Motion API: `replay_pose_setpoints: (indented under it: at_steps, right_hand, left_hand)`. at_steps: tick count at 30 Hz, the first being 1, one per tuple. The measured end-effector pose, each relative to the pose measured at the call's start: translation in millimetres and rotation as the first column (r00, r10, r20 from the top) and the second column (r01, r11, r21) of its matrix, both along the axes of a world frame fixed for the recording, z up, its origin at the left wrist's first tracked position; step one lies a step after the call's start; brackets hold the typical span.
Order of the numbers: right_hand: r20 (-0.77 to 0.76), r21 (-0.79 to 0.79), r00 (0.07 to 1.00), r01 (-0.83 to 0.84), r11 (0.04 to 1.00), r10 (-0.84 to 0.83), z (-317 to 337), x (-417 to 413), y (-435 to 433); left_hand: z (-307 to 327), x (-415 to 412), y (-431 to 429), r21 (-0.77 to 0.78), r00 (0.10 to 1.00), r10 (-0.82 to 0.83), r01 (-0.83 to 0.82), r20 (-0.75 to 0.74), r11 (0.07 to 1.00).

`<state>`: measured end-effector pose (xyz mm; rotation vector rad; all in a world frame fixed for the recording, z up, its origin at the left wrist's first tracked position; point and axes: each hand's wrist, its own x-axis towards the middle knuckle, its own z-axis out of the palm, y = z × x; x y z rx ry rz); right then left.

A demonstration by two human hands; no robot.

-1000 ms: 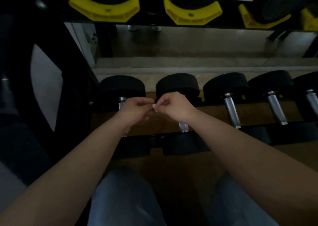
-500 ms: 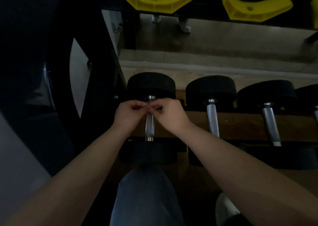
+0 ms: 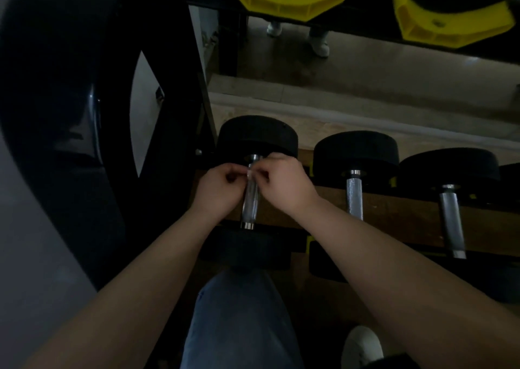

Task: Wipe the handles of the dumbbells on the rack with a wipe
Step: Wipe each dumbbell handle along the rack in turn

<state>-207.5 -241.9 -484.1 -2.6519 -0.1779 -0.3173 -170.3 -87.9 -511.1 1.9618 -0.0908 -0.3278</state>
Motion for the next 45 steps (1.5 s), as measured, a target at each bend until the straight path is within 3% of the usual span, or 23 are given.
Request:
replay_pose_setpoints:
  at_steps: [4,9,11,17,23,25,29,31,36,38,42,45]
  right_hand:
    - [-0.030,-0.048,0.998,0.058,0.997,-0.059,5.3,7.6,6.1]
    - [-0.214,-0.023,0.953,-0.223,0.975,0.213,2.3,-28.0,6.2]
    - [-0.232,-0.005,0.943,-0.246,0.969,0.238,2.8,-31.8,6.7]
    - [-0.082,-0.011,0.992,0.100,0.995,-0.101,10.6,-0.8,2.1]
    - [-0.177,-0.058,0.968,-0.193,0.979,0.180,5.7,-29.8,-1.4]
    - [-0.181,-0.100,0.962,-0.223,0.970,0.203,6.1,-29.3,1.4]
    - [-0.099,-0.028,0.994,0.045,0.999,-0.048,11.2,-3.5,3.6]
    - [-0.092,0.013,0.992,0.088,0.996,-0.086,6.1,-1.6,0.4]
    - [-0.142,0.082,0.961,-0.227,0.970,0.237,-4.5,-42.1,-4.2]
    - [-0.120,0.110,0.977,-0.166,0.980,0.178,-3.8,-31.9,-5.4]
    - [-0.115,0.259,0.982,0.175,0.950,-0.150,-7.0,-10.6,-0.2]
    - [-0.061,0.171,0.994,0.098,0.980,-0.089,-14.8,-20.8,1.6]
  left_hand:
    - [1.2,-2.7,0.1,0.059,1.000,-0.005,0.006,-0.027,0.998]
    - [4.0,-2.8,-3.5,-0.001,0.993,-0.009,0.009,-0.115,1.000]
    - [4.5,-3.5,-3.0,-0.025,0.988,-0.001,-0.003,-0.156,1.000]
    - [-8.1,0.9,2.7,-0.014,0.986,-0.005,0.003,-0.165,1.000]
    - [-7.2,2.2,0.1,-0.007,0.987,-0.004,0.003,-0.160,1.000]
    - [-1.1,-0.5,-1.3,-0.009,0.987,0.002,-0.004,-0.158,1.000]
    - [5.6,-5.1,-1.7,-0.022,0.985,-0.007,0.003,-0.172,1.000]
    - [5.0,-5.6,-1.0,-0.033,0.984,-0.015,0.010,-0.177,0.999]
    - [5.5,-4.9,-1.2,-0.012,0.989,-0.025,0.024,-0.145,1.000]
    - [5.8,-4.2,-2.3,-0.016,0.989,-0.013,0.011,-0.150,1.000]
    - [-0.2,-1.7,-1.9,0.005,0.993,-0.011,0.012,-0.119,1.000]
    - [-4.6,1.2,-0.6,0.053,0.997,-0.026,0.030,-0.066,0.998]
